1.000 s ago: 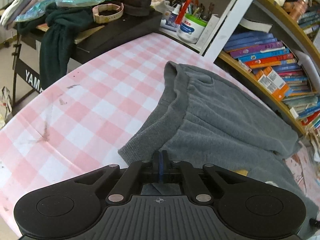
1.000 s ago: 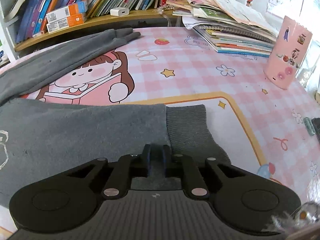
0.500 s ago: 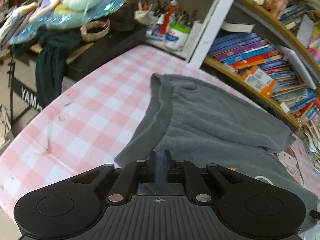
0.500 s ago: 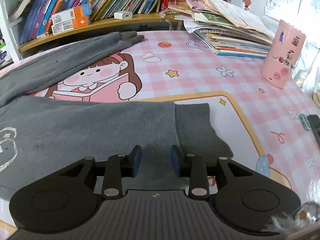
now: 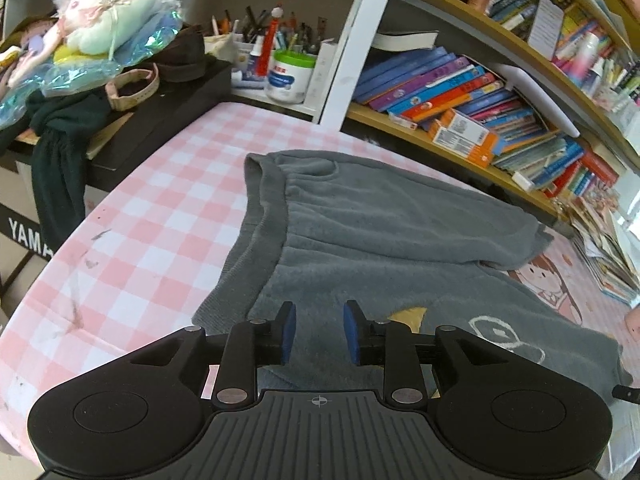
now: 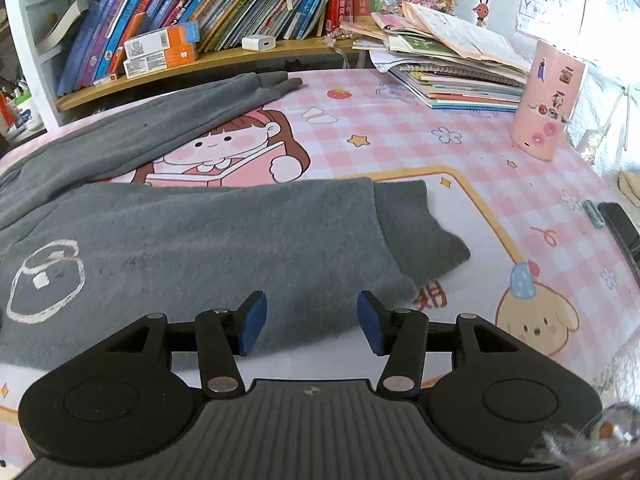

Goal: Fold clothes

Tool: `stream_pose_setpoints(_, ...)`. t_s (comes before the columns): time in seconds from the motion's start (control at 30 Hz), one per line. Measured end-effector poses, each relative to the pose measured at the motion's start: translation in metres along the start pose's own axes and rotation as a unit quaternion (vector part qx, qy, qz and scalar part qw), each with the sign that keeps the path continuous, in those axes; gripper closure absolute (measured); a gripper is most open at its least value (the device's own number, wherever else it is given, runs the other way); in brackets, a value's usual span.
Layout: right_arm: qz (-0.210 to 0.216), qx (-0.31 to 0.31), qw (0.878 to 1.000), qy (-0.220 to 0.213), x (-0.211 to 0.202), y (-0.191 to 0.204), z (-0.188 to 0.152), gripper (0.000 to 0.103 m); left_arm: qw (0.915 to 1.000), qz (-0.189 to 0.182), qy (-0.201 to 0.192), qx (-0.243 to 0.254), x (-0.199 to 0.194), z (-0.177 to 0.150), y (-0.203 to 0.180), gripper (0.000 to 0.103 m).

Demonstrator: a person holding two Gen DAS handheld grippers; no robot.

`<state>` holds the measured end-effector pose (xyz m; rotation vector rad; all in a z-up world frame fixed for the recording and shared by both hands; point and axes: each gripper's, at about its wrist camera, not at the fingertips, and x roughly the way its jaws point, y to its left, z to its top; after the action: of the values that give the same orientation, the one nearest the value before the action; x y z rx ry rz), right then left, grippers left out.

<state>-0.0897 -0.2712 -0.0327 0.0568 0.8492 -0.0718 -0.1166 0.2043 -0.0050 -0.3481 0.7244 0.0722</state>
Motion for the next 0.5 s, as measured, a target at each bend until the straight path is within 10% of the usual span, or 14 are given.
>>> stream_pose_setpoints(0.37,-0.006,-0.007,1.0,0.009,-0.019,0.027,-0.028,0.046,0.9981,-0.019,0.022,0.055,-0.008,-0.014,-0.001,0.069)
stream_pose_setpoints(0.5,-0.008,-0.011,1.0,0.012,-0.025,0.035,-0.036,0.037,0.9971,-0.019,0.02,0.071,-0.015,-0.02,-0.001,0.038)
